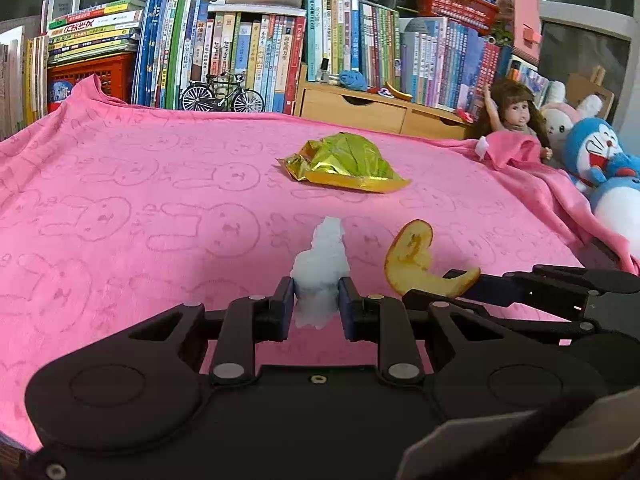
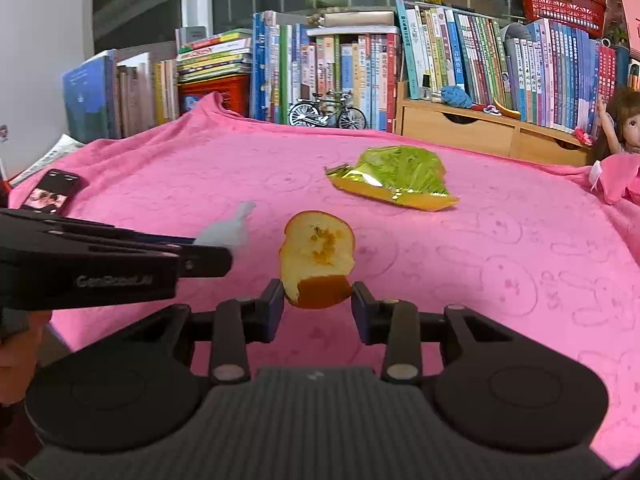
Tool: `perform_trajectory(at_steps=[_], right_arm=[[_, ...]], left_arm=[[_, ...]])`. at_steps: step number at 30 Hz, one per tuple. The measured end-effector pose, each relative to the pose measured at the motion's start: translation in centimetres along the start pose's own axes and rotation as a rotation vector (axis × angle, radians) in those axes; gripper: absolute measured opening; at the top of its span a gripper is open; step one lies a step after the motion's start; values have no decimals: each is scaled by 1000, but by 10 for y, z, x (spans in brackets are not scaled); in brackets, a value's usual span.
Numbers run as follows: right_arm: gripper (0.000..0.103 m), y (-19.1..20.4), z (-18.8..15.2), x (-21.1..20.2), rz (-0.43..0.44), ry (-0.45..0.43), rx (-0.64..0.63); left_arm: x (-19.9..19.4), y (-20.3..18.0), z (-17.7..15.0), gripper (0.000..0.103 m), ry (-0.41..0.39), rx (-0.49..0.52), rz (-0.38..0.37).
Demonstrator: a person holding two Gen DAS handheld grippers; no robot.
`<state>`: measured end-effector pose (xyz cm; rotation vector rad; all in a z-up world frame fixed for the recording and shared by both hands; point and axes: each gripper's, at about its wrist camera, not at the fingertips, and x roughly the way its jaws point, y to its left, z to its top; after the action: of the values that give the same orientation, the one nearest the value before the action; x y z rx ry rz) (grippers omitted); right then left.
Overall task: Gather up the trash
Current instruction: 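Grasp the white tissue with the left tool while the right tool grasps the bread slice, then lift the white tissue with the left tool while the right tool lifts the bread slice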
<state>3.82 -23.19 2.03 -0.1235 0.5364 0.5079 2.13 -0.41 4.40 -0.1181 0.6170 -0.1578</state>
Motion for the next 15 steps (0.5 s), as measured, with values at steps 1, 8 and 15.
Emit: perform_trajectory(at_steps=[1, 8, 15], right_arm=[[42, 3, -3, -5, 4, -6, -2], [43, 17, -26, -28, 37, -5, -12], [42, 25, -48, -42, 44, 4, -19]], left_arm=[[-4, -1, -3, 23, 0, 0, -4], [-27, -4, -28, 23, 6, -3, -10], [-41, -6, -51, 23, 18, 8, 4]])
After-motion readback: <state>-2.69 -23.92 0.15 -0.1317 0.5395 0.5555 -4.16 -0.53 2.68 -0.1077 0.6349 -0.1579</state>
